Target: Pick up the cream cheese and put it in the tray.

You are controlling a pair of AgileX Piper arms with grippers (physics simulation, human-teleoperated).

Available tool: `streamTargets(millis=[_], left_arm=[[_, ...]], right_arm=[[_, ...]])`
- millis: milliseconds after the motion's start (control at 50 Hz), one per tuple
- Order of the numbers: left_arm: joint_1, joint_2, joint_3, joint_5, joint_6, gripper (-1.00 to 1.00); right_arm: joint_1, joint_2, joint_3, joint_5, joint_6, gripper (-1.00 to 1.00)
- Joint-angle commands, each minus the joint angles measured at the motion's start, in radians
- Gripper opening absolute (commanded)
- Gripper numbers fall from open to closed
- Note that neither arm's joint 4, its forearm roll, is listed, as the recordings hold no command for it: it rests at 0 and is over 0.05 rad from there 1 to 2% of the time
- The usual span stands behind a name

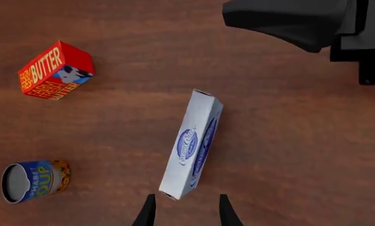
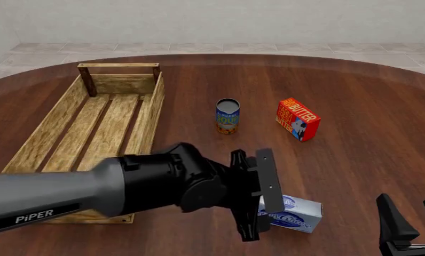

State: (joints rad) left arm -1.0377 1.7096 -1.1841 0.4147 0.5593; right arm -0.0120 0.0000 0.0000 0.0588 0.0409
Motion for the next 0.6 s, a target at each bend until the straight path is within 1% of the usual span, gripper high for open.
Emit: streamTargets(millis=[20, 140, 200, 260, 380, 440, 600], left_arm=[[0.008, 0.035, -0.013, 0.001, 0.025, 1.0], [0.032, 0.043, -0.022, 0.002, 0.056, 1.0], [0.048, 0.052, -0.012, -0.002, 0.091, 1.0], [0.039, 0.055, -0.028, 0.006, 0.078, 1.0], [0.033, 0.066, -0.044, 0.013, 0.079, 1.0], [0.051, 0.075, -0.039, 0.009, 0.111, 1.0], [0.056, 0.079, -0.07, 0.029, 0.12, 1.0]], right_arm=[[0.0, 0.0, 0.0, 0.001, 0.0, 1.0], [0.0, 0.0, 0.0, 0.002, 0.002, 1.0], [0.0, 0.0, 0.0, 0.002, 0.001, 1.0], [0.0, 0.0, 0.0, 0.002, 0.002, 1.0], [0.0, 0.0, 0.0, 0.004, 0.003, 1.0], [0.0, 0.0, 0.0, 0.005, 0.003, 1.0], [-0.001, 0.0, 0.0, 0.008, 0.005, 1.0]])
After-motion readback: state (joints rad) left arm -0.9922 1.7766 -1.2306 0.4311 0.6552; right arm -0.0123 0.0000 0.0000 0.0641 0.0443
